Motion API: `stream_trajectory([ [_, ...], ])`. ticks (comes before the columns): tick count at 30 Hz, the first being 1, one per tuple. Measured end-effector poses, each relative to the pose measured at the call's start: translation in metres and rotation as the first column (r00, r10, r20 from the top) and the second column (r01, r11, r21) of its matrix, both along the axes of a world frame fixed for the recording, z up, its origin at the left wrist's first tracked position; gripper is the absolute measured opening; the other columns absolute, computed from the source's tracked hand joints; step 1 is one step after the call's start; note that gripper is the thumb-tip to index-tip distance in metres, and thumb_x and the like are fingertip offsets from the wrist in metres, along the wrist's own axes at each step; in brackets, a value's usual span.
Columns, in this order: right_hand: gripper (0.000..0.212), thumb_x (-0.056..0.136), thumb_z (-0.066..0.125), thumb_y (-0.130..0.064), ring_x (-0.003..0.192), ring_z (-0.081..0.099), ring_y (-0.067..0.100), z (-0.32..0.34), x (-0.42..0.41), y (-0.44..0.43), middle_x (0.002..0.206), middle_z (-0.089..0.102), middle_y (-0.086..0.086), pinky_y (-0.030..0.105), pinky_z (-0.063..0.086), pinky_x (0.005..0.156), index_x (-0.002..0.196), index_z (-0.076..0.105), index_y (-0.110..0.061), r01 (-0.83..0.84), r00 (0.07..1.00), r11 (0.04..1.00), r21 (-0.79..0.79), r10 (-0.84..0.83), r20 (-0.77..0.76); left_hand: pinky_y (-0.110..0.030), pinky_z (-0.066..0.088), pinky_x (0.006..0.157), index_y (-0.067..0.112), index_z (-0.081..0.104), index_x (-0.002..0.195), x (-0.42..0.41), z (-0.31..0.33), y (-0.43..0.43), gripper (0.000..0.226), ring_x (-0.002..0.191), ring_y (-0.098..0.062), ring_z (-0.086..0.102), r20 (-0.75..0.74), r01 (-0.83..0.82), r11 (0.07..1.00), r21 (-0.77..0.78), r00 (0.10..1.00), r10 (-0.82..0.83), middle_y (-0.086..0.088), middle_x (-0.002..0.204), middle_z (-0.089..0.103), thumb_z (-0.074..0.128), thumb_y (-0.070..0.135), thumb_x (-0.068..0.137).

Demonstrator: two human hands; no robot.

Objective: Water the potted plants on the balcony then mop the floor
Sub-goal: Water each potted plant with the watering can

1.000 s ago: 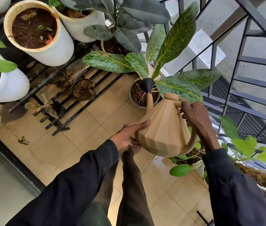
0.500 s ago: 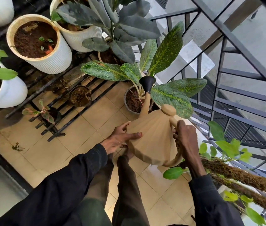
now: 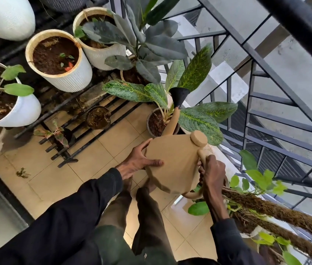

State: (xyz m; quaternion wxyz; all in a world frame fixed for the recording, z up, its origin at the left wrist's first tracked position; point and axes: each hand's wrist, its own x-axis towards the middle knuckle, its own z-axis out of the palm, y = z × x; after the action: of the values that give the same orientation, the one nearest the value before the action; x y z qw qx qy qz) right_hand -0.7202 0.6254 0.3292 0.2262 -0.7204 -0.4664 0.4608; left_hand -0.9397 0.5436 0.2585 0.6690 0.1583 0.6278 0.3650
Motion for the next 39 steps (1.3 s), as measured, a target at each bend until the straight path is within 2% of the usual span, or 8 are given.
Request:
stream_trajectory([
  [4, 0.057, 0.088, 0.04, -0.04, 0.045, 0.039, 0.018, 0.001, 0.005, -0.002, 0.047, 0.054, -0.004, 0.027, 0.03, 0.05, 0.069, 0.066, 0.008, -0.017, 1.0, 0.998, 0.068, 0.018, -0.011, -0.02, 0.054, 0.083, 0.029, 0.032, 0.159, 0.001, 0.004, -0.002, 0.13, 0.119, -0.009, 0.053, -0.022, -0.02, 0.999, 0.033, 1.0, 0.02, 0.01, 0.133, 0.051, 0.099, 0.033, 0.048],
  [9, 0.048, 0.087, 0.04, -0.034, 0.046, 0.045, 0.024, 0.004, 0.006, 0.0, 0.058, 0.064, 0.016, 0.033, 0.034, 0.049, 0.059, 0.062, -0.003, -0.027, 0.999, 0.989, 0.146, 0.03, -0.022, -0.007, 0.052, 0.077, 0.027, 0.033, 0.158, 0.005, 0.005, 0.001, 0.117, 0.113, 0.004, 0.05, -0.058, -0.046, 0.994, 0.096, 0.997, 0.052, 0.014, 0.132, 0.049, 0.096, 0.014, 0.06],
  [16, 0.048, 0.086, 0.039, -0.031, 0.035, 0.037, 0.007, 0.006, 0.004, 0.007, 0.042, 0.052, -0.003, 0.023, 0.028, 0.038, 0.06, 0.064, 0.0, -0.075, 0.997, 0.978, 0.193, 0.08, -0.016, -0.001, 0.042, 0.085, 0.028, 0.035, 0.158, -0.001, 0.003, 0.003, 0.117, 0.131, -0.009, 0.044, -0.131, -0.071, 0.986, 0.152, 0.987, 0.092, 0.008, 0.145, 0.047, 0.098, 0.015, 0.061],
  [26, 0.041, 0.087, 0.059, -0.041, 0.049, 0.041, 0.019, 0.01, -0.074, 0.029, 0.048, 0.049, -0.001, 0.037, 0.036, 0.054, 0.059, 0.063, -0.01, -0.213, 0.976, 0.957, 0.198, 0.219, -0.008, -0.036, 0.043, 0.114, 0.034, 0.034, 0.158, -0.076, 0.0, 0.003, 0.13, 0.135, -0.015, 0.048, -0.117, -0.118, 0.984, 0.137, 0.984, 0.135, 0.007, 0.15, 0.047, 0.1, 0.045, 0.046],
  [31, 0.051, 0.093, 0.066, -0.045, 0.052, 0.042, 0.021, 0.009, -0.134, 0.056, 0.059, 0.055, 0.024, 0.037, 0.039, 0.056, 0.064, 0.066, -0.003, -0.254, 0.967, 0.952, 0.172, 0.243, 0.079, -0.042, 0.044, 0.116, 0.041, 0.037, 0.155, -0.13, -0.007, 0.018, 0.127, 0.137, -0.017, 0.049, -0.058, -0.137, 0.989, 0.048, 0.988, 0.14, 0.007, 0.151, 0.046, 0.1, 0.053, 0.045],
  [34, 0.071, 0.088, 0.059, -0.061, 0.055, 0.04, 0.018, 0.012, -0.172, 0.077, 0.069, 0.057, 0.034, 0.034, 0.034, 0.059, 0.072, 0.064, 0.008, -0.272, 0.955, 0.95, 0.151, 0.248, 0.16, -0.041, 0.046, 0.113, 0.046, 0.038, 0.153, -0.164, -0.011, 0.035, 0.125, 0.135, -0.017, 0.05, 0.014, -0.133, 0.991, -0.015, 0.991, 0.133, 0.007, 0.153, 0.047, 0.1, 0.058, 0.044],
  [37, 0.082, 0.085, 0.057, -0.073, 0.053, 0.041, 0.017, 0.016, -0.206, 0.098, 0.069, 0.06, 0.032, 0.032, 0.035, 0.056, 0.076, 0.065, 0.008, -0.297, 0.935, 0.946, 0.129, 0.261, 0.24, -0.021, 0.055, 0.088, 0.04, 0.038, 0.154, -0.196, -0.006, 0.056, 0.129, 0.118, -0.007, 0.058, 0.101, -0.152, 0.987, -0.053, 0.982, 0.157, 0.008, 0.14, 0.054, 0.097, 0.058, 0.042],
  [39, 0.088, 0.085, 0.055, -0.078, 0.05, 0.041, 0.016, 0.018, -0.227, 0.113, 0.062, 0.06, 0.028, 0.031, 0.035, 0.054, 0.073, 0.063, 0.008, -0.318, 0.922, 0.94, 0.124, 0.276, 0.273, -0.027, 0.054, 0.086, 0.038, 0.036, 0.156, -0.215, -0.001, 0.069, 0.126, 0.118, -0.012, 0.057, 0.138, -0.147, 0.986, -0.08, 0.978, 0.157, 0.006, 0.139, 0.055, 0.097, 0.059, 0.047],
])
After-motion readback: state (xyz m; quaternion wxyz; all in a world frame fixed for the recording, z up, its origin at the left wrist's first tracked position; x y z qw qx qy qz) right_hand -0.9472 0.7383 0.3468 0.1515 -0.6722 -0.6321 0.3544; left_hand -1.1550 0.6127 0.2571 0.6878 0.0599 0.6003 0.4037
